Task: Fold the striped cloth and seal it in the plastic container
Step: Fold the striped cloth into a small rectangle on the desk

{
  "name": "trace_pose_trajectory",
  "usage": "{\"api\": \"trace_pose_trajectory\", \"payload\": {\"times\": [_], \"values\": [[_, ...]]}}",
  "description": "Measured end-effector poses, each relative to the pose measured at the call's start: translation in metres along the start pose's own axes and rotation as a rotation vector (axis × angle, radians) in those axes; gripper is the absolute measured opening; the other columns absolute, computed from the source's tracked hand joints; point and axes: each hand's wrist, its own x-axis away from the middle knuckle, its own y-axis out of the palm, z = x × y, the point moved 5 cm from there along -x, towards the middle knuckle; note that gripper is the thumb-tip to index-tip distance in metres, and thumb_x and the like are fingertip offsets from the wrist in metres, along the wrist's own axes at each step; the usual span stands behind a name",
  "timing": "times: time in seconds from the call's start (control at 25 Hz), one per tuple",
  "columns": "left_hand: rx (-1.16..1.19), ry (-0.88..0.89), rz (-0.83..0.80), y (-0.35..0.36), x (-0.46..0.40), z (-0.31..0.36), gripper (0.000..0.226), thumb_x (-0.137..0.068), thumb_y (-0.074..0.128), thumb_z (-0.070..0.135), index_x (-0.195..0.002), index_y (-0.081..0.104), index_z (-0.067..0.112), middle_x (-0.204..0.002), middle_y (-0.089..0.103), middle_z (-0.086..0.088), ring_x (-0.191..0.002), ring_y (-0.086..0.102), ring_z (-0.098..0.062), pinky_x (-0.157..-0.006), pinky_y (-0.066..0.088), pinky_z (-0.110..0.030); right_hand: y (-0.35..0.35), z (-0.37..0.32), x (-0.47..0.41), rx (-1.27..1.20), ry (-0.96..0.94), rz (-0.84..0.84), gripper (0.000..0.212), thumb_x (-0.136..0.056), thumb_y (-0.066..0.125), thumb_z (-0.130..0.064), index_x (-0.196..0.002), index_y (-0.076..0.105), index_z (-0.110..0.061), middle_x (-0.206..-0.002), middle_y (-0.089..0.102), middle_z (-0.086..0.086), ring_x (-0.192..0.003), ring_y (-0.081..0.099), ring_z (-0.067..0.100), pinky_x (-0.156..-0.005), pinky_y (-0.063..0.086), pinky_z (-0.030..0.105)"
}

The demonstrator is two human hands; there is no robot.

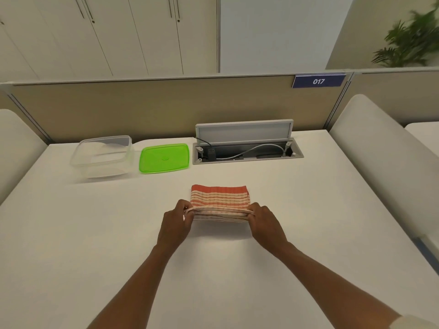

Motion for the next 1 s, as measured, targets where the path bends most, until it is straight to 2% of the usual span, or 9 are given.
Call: {"api": "trace_pose_trajectory", "payload": {"times": [0.12, 0.28, 0.36, 0.44, 0.56, 0.68, 0.76, 0.84, 1.0], "values": [[0.073, -0.037, 0.035, -0.004, -0.024, -0.001, 0.006, -0.093, 0.058, 0.023, -0.097, 0.055, 0.019, -0.078, 0.067, 0.003, -0.069, 0.062, -0.024, -0.060, 0.042, -0.031, -0.005, -0.003, -0.021, -0.218, 0.049, 0.012, 0.007, -0.097, 0.039, -0.024, -0.101, 0.045, -0.025, -0.094, 0.063, -0.005, -0.079, 0.060, 0.015, -0.059, 0.046, 0.021], [0.084, -0.064, 0.049, 0.001, -0.050, -0.007, 0.007, -0.094, 0.057, 0.029, -0.096, 0.058, 0.022, -0.082, 0.069, 0.003, -0.072, 0.062, -0.021, -0.065, 0.047, -0.034, -0.004, 0.003, -0.044, -0.359, 0.153, 0.019, 0.008, -0.100, 0.039, -0.025, -0.102, 0.047, -0.022, -0.096, 0.067, -0.001, -0.082, 0.065, 0.014, -0.063, 0.058, 0.030], [0.074, -0.067, 0.053, 0.006, -0.062, -0.013, 0.009, -0.094, 0.057, 0.031, -0.096, 0.060, 0.023, -0.083, 0.070, 0.003, -0.073, 0.063, -0.020, -0.068, 0.049, -0.034, -0.003, 0.006, -0.051, -0.376, 0.187, 0.036, 0.010, -0.101, 0.040, -0.026, -0.105, 0.048, -0.021, -0.095, 0.065, -0.003, -0.080, 0.064, 0.007, -0.057, 0.050, 0.012], [0.074, -0.076, 0.042, 0.011, -0.071, -0.016, 0.011, -0.093, 0.058, 0.032, -0.095, 0.063, 0.022, -0.084, 0.071, 0.002, -0.076, 0.064, -0.019, -0.070, 0.049, -0.034, -0.002, 0.011, -0.060, -0.366, 0.233, 0.073, 0.010, -0.101, 0.042, -0.024, -0.104, 0.050, -0.020, -0.091, 0.062, -0.005, -0.075, 0.058, -0.002, -0.051, 0.041, 0.004], [0.099, -0.129, 0.011, 0.017, -0.082, -0.024, 0.013, -0.093, 0.058, 0.036, -0.095, 0.064, 0.025, -0.086, 0.071, 0.005, -0.080, 0.066, -0.018, -0.070, 0.049, -0.032, 0.004, 0.016, -0.073, -0.353, 0.299, 0.095, 0.011, -0.099, 0.046, -0.023, -0.105, 0.053, -0.017, -0.088, 0.063, -0.001, -0.073, 0.058, 0.005, -0.054, 0.037, 0.009], [0.157, -0.174, -0.032, 0.023, -0.092, -0.032, 0.019, -0.090, 0.062, 0.043, -0.101, 0.063, 0.027, -0.088, 0.072, 0.005, -0.082, 0.068, -0.016, -0.070, 0.048, -0.030, 0.011, 0.019, -0.085, -0.353, 0.335, 0.099, 0.014, -0.099, 0.047, -0.025, -0.108, 0.052, -0.015, -0.087, 0.063, 0.002, -0.079, 0.063, 0.020, -0.064, 0.046, 0.025], [0.225, -0.216, -0.113, 0.030, -0.096, -0.040, 0.033, -0.083, 0.070, 0.044, -0.111, 0.061, 0.028, -0.090, 0.072, 0.003, -0.083, 0.068, -0.014, -0.074, 0.052, -0.031, 0.016, 0.021, -0.093, -0.344, 0.368, 0.092, 0.016, -0.100, 0.047, -0.026, -0.110, 0.051, -0.014, -0.089, 0.063, 0.002, -0.080, 0.064, 0.021, -0.065, 0.049, 0.026], [0.254, -0.252, -0.174, 0.036, -0.096, -0.049, 0.043, -0.079, 0.077, 0.040, -0.116, 0.059, 0.029, -0.089, 0.072, 0.002, -0.083, 0.068, -0.014, -0.074, 0.055, -0.032, 0.021, 0.026, -0.101, -0.340, 0.417, 0.096, 0.017, -0.100, 0.047, -0.027, -0.112, 0.050, -0.014, -0.091, 0.065, 0.004, -0.082, 0.064, 0.021, -0.066, 0.051, 0.025], [0.269, -0.326, -0.135, 0.045, -0.101, -0.062, 0.035, -0.080, 0.073, 0.026, -0.112, 0.060, 0.030, -0.078, 0.072, 0.002, -0.079, 0.070, -0.018, -0.074, 0.055, -0.036, 0.031, 0.040, -0.108, -0.318, 0.549, 0.146, 0.016, -0.098, 0.052, -0.026, -0.109, 0.053, -0.014, -0.095, 0.067, 0.008, -0.086, 0.063, 0.025, -0.073, 0.052, 0.034]]}}
